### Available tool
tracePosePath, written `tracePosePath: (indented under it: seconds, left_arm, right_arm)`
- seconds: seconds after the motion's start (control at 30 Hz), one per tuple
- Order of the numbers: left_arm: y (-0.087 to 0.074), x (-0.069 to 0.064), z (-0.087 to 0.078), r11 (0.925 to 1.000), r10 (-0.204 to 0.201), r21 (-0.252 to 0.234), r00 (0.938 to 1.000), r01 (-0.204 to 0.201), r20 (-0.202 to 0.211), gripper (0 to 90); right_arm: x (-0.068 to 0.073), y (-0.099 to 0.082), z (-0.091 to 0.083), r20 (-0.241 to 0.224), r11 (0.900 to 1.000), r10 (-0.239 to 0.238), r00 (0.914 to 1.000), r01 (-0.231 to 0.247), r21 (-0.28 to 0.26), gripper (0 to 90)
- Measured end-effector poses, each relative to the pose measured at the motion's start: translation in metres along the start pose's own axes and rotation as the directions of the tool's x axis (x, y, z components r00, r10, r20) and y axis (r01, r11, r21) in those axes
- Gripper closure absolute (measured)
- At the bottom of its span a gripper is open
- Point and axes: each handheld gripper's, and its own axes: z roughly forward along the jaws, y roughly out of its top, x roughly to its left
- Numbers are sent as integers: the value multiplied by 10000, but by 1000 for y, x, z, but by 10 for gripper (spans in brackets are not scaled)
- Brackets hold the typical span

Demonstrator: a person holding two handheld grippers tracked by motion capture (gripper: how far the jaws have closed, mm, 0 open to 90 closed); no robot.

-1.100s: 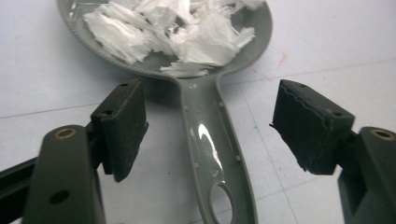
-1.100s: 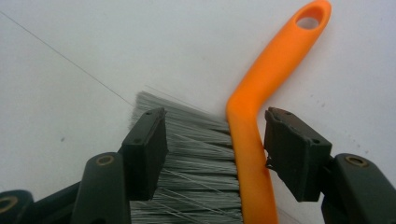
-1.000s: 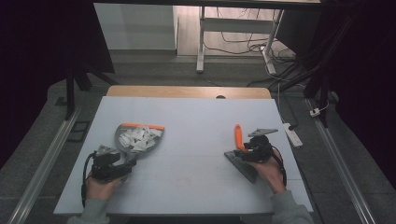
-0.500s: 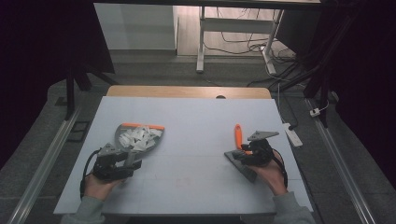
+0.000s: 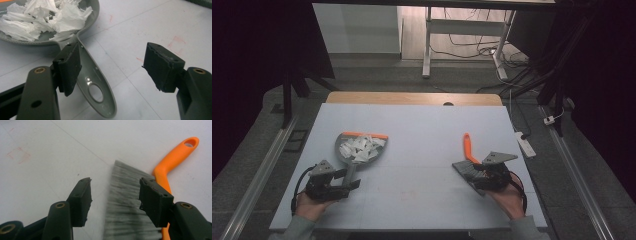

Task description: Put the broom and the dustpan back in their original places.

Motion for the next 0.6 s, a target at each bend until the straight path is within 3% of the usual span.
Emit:
tracePosePath:
  seconds: [0.23,0.6]
  left_arm:
    - [-3,-3,0,10000,23,33,10000,-23,-8,310]
    - [-2,-1,0,10000,-44,53,10000,45,-75,302]
  right_arm:
    - [-2,-13,-10,-66,9998,-145,9999,144,-167,430]
    - [-1,-12,-8,-107,9994,-345,9993,344,-82,430]
